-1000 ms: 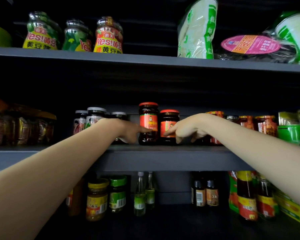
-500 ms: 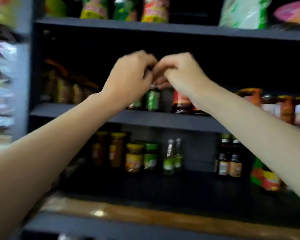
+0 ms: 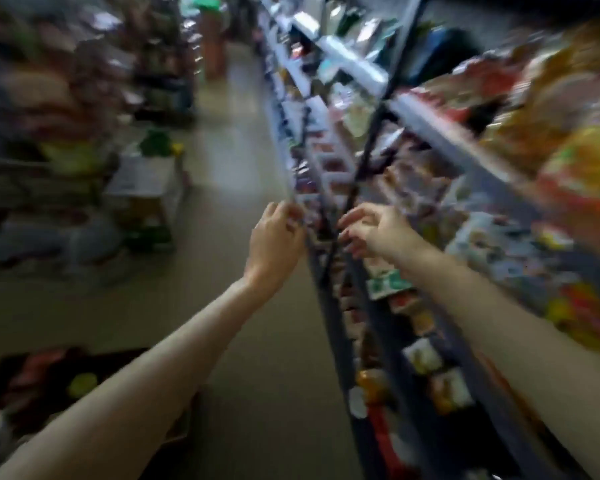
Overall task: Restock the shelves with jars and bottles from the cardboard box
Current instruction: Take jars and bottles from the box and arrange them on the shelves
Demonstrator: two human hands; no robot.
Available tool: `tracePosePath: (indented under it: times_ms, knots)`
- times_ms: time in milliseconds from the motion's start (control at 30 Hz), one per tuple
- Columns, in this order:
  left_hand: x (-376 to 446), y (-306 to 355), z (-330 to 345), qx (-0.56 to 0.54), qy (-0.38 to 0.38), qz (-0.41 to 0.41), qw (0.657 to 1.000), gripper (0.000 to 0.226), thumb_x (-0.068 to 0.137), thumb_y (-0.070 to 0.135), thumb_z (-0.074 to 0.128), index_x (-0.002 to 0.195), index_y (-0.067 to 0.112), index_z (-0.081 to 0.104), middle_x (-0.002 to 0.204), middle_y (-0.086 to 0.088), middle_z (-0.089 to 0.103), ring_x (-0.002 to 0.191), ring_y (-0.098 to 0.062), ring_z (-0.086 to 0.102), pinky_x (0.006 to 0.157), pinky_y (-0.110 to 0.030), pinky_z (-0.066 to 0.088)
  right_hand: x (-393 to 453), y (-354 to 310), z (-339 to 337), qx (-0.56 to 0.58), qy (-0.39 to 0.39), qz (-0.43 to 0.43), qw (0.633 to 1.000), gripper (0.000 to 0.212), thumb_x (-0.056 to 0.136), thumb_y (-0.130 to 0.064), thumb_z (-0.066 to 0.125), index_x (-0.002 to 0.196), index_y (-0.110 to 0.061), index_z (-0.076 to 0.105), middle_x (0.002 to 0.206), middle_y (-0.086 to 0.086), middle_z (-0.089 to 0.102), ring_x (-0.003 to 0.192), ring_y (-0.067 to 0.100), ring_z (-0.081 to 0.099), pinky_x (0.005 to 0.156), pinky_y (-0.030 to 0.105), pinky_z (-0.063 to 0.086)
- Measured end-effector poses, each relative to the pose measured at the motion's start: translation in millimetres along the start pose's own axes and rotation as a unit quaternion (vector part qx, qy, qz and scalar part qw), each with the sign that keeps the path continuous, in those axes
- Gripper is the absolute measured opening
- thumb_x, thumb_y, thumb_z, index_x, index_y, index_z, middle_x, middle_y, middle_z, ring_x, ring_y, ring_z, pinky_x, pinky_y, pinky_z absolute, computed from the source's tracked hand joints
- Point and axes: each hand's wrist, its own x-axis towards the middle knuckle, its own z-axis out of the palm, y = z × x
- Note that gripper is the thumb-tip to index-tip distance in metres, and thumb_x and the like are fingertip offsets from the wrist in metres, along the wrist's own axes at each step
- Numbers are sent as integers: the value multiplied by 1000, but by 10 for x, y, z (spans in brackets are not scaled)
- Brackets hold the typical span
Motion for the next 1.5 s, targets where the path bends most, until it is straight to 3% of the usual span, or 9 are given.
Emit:
tracePosePath:
  times_ms: [200,400,600,767,900,1067,1167,1333,1500]
  knots:
    - [-172,-1927,-737,94,12,-259,961,17,90,10,53,105,7,59,102,-8,58,86,-12,51,74,-21,36,895,579,1947,-143,-256,33,955,22,88,-3,47,83,-19,62,84,7,65,71,18,62,69,32,53]
    - [-893,-3744,-745,95,85,-447,886,19,91,10,50,109,8,57,98,-3,57,95,-21,56,76,-26,39,1456,1725,3790,-204,-383,-8,901,19,89,-8,51,97,-16,66,90,2,63,85,17,60,75,26,47]
    - [-1777,-5308,-297,127,31,-537,834,19,93,11,49,113,10,52,102,-3,55,85,-12,48,58,-16,35,1749,3051,5626,-340,-492,-190,778,45,88,-11,56,132,-11,45,136,10,42,122,29,43,96,37,42]
    - [-2273,-6164,41,137,-30,-565,813,33,93,7,47,125,12,45,121,-6,55,104,-19,54,73,-28,41,1755,3872,6641,-457,-503,-333,654,58,91,-5,50,143,-16,28,155,12,13,138,33,23,106,42,36]
    - [-2560,-6556,192,141,-64,-554,818,40,91,4,46,129,16,42,126,-7,53,112,-24,54,80,-35,46,1719,4166,7019,-445,-472,-358,671,60,90,-5,51,142,-22,26,151,16,12,127,36,33,97,40,39]
    - [-2525,-6509,221,153,-69,-554,815,43,91,5,48,132,13,39,128,-11,52,110,-26,54,80,-37,46,1752,4137,7020,-388,-456,-284,749,55,84,-4,59,132,-16,36,139,13,26,118,34,37,82,37,40]
    - [-2180,-6259,157,117,-121,-544,822,63,89,4,53,144,16,24,145,-7,37,127,-24,43,86,-30,41,1918,3812,6585,-317,-461,-246,791,42,77,-16,68,110,-15,43,118,9,36,100,29,44,67,34,40]
    - [-1114,-5177,-78,-109,-218,-520,818,92,47,20,74,132,10,41,124,-9,57,113,-20,55,89,-29,47,2344,2385,5054,-298,-476,-220,798,40,69,-29,77,92,-16,47,79,-3,39,81,20,44,57,28,28]
    - [84,-3421,-322,-293,-418,-420,750,61,69,-1,63,126,14,50,104,2,69,96,-9,64,91,-27,48,2363,826,2860,-301,-446,-97,837,38,72,-38,78,83,-16,48,77,-5,50,71,15,53,56,28,46]
